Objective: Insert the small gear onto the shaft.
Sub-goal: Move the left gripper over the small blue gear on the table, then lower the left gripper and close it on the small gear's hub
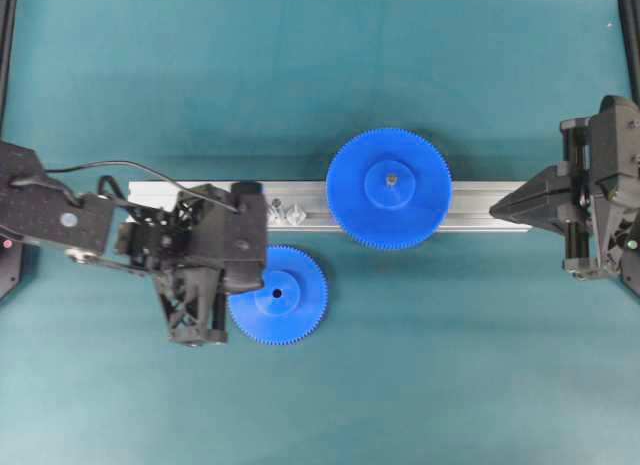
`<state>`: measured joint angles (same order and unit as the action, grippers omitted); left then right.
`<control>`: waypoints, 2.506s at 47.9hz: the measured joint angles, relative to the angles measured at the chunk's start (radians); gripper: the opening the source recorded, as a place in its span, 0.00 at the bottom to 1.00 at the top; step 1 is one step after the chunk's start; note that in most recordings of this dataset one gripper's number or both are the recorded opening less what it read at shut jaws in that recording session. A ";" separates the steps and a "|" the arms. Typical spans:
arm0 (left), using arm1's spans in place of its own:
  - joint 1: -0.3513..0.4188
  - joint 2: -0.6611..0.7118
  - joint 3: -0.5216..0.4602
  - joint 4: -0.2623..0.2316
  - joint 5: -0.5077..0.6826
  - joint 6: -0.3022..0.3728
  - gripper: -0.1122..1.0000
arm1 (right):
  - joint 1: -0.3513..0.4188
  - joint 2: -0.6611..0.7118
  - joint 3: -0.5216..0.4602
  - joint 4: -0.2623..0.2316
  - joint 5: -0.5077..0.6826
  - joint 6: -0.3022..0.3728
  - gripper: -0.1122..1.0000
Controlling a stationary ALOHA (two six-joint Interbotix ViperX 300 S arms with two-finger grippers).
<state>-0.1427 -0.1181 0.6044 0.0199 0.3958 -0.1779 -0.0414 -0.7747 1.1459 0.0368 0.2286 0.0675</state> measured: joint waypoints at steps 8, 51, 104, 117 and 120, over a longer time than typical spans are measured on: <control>-0.002 0.040 -0.037 0.000 0.028 -0.006 0.09 | 0.000 0.002 0.000 0.000 0.002 0.002 0.12; -0.005 0.253 -0.207 0.000 0.241 0.081 0.09 | 0.000 0.000 0.000 -0.002 0.002 0.002 0.12; -0.005 0.301 -0.244 0.000 0.273 0.066 0.94 | 0.000 -0.006 0.020 0.000 0.000 0.018 0.12; 0.014 0.305 -0.252 0.000 0.273 0.071 0.94 | -0.002 -0.008 0.020 0.000 -0.002 0.018 0.12; 0.017 0.305 -0.252 -0.002 0.273 0.067 0.94 | -0.002 -0.008 0.020 0.000 -0.002 0.018 0.12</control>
<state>-0.1258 0.1871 0.3528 0.0184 0.6688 -0.1104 -0.0430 -0.7823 1.1658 0.0368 0.2270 0.0859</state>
